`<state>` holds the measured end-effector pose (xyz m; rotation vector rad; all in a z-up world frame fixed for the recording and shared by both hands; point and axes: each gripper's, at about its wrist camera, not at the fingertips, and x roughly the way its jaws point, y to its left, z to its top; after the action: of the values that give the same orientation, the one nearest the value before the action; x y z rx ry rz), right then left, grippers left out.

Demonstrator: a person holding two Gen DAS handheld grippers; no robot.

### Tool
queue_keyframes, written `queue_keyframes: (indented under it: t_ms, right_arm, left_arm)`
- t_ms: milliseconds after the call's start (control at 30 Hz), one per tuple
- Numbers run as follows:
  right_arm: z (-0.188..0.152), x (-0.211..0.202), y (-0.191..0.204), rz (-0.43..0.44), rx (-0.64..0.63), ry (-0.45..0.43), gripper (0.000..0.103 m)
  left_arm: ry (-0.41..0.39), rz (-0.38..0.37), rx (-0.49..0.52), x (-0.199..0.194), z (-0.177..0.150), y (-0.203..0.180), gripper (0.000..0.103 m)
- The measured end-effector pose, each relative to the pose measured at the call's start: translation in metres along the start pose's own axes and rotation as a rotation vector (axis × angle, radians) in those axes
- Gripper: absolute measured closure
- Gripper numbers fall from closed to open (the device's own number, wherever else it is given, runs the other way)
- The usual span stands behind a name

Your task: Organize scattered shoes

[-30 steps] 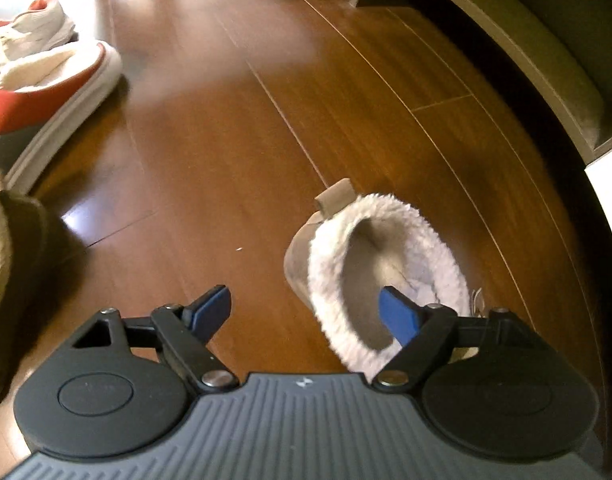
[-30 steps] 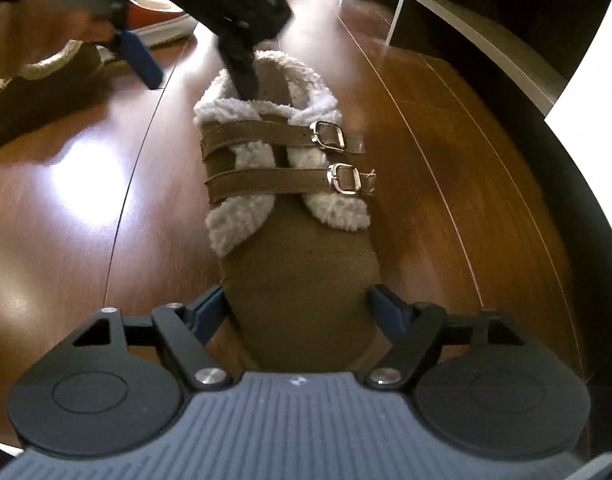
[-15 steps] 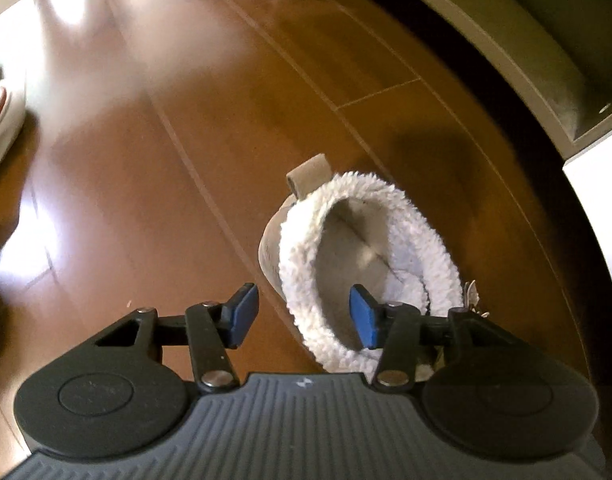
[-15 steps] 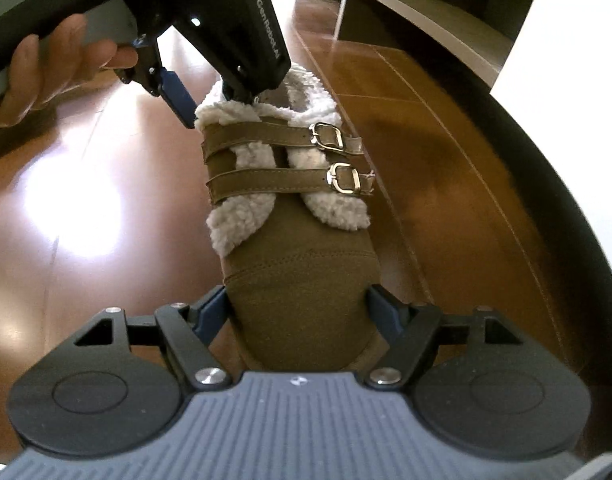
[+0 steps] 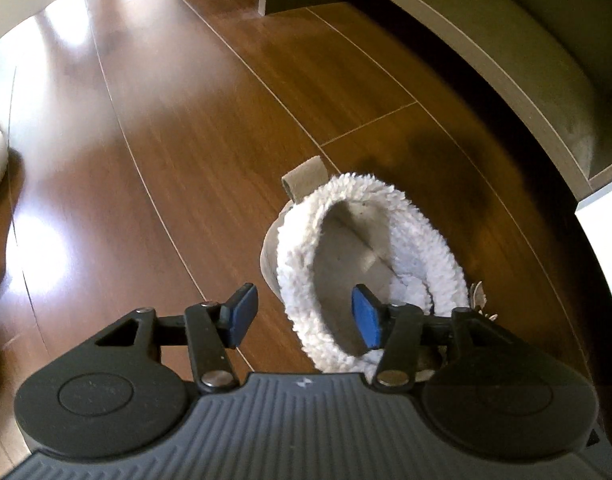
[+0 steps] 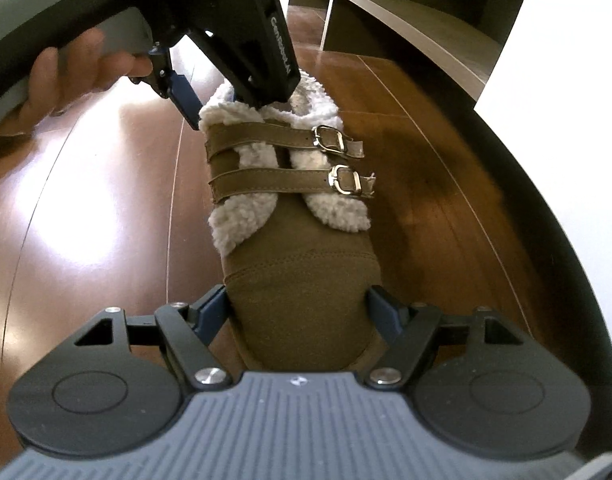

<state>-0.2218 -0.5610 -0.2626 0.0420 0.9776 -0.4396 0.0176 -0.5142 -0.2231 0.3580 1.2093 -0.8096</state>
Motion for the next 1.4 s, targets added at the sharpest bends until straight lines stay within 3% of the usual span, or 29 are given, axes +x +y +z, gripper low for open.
queue_keyframes:
  t_ms: [100, 233, 400, 467, 633, 700, 867, 933, 1000, 1067, 1267, 1400]
  right_arm:
    - [0.000, 0.000, 0.002, -0.018, -0.021, 0.006, 0.020]
    - [0.001, -0.018, -0.001, -0.029, 0.042, -0.023, 0.016]
    - [-0.002, -0.072, -0.010, -0.046, 0.336, -0.064, 0.015]
    - [-0.002, -0.075, -0.004, -0.012, 0.407, -0.035, 0.019]
    - [0.013, -0.065, 0.069, 0.100, 0.248, 0.061, 0.024]
    - [0.030, -0.050, 0.092, 0.169, 0.221, 0.078, 0.024]
    - [0.096, -0.020, 0.174, 0.351, 0.189, 0.112, 0.021]
    - [0.126, -0.008, 0.208, 0.385, 0.193, 0.117, 0.024]
    - [0.152, 0.004, 0.235, 0.404, 0.246, 0.133, 0.037]
    - [0.171, 0.024, 0.251, 0.450, 0.330, 0.170, 0.064]
    - [0.197, 0.067, 0.295, 0.478, 0.530, 0.255, 0.054]
    - [0.195, 0.099, 0.314, 0.471, 0.582, 0.333, 0.054]
  left_arm:
    - [-0.026, 0.001, 0.020, -0.030, -0.021, 0.018, 0.040]
    - [-0.060, 0.001, 0.047, -0.070, -0.049, 0.043, 0.039]
    - [-0.103, 0.002, 0.080, -0.119, -0.084, 0.073, 0.031]
    - [-0.105, 0.084, 0.099, -0.145, -0.126, 0.110, 0.031]
    - [-0.048, 0.365, 0.044, -0.172, -0.203, 0.211, 0.034]
    - [-0.032, 0.423, -0.011, -0.191, -0.229, 0.255, 0.032]
    - [-0.055, 0.515, -0.033, -0.201, -0.250, 0.299, 0.031]
    - [-0.079, 0.511, -0.031, -0.196, -0.252, 0.312, 0.030]
    - [-0.092, 0.496, -0.033, -0.187, -0.250, 0.321, 0.030]
    - [-0.101, 0.480, -0.032, -0.176, -0.246, 0.326, 0.031]
    - [-0.100, 0.387, 0.112, -0.141, -0.236, 0.324, 0.030]
    - [-0.062, 0.340, 0.107, -0.126, -0.233, 0.329, 0.029]
